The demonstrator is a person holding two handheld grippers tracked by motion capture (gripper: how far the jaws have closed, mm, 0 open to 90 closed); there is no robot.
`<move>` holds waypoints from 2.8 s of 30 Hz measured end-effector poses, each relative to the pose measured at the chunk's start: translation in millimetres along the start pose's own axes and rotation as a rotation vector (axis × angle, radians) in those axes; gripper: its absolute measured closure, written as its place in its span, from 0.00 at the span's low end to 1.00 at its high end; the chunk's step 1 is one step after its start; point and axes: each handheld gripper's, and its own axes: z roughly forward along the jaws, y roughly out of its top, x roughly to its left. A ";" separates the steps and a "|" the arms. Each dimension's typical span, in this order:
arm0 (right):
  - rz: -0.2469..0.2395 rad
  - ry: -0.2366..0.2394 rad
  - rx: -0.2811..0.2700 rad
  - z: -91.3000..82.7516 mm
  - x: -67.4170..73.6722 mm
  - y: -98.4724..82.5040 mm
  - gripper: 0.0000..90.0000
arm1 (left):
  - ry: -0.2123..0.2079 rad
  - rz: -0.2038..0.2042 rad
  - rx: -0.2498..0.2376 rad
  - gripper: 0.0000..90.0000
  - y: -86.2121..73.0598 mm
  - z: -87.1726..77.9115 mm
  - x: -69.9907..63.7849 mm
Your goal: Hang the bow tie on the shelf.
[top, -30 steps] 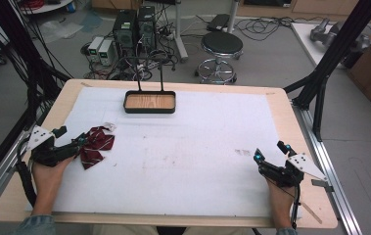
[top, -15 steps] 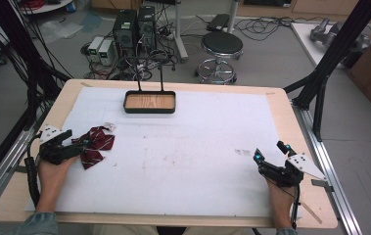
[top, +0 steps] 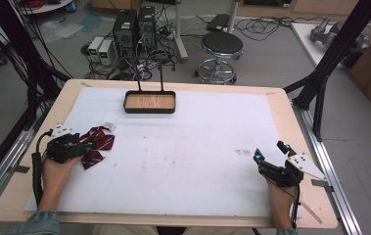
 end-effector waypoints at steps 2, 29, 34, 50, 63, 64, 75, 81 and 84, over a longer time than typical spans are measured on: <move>0.000 0.001 0.000 -0.1 0.0 0.0 0.12 | 0.002 0.011 0.023 0.46 0.7 1.9 -1.0; -0.001 0.001 -0.002 0.0 0.4 0.1 0.12 | -0.110 0.082 -0.123 0.83 19.4 -19.2 -10.8; -0.004 -0.001 0.001 -0.2 0.4 0.1 0.12 | -0.141 0.086 -0.171 0.83 33.5 -27.5 -14.8; 0.007 -0.001 0.005 -0.6 -0.1 -0.1 0.12 | -0.241 0.174 -0.240 0.84 107.5 -26.3 -33.0; 0.008 0.004 0.005 -0.8 -0.3 -0.1 0.12 | -0.286 0.195 -0.239 0.84 167.8 -0.7 -32.7; 0.009 0.004 0.005 -0.8 -0.3 -0.2 0.12 | -0.287 0.196 -0.237 0.84 171.0 2.2 -32.5; 0.011 0.003 0.010 -0.6 -0.8 -0.4 0.12 | -0.279 0.188 -0.265 0.84 204.6 20.0 -23.5; 0.014 0.003 0.010 -0.7 -0.5 -0.3 0.12 | -0.258 0.173 -0.274 0.84 218.0 27.9 -16.8; 0.009 0.005 0.008 -0.4 -0.7 -0.3 0.12 | -0.265 0.146 -0.283 0.84 223.4 34.1 -11.5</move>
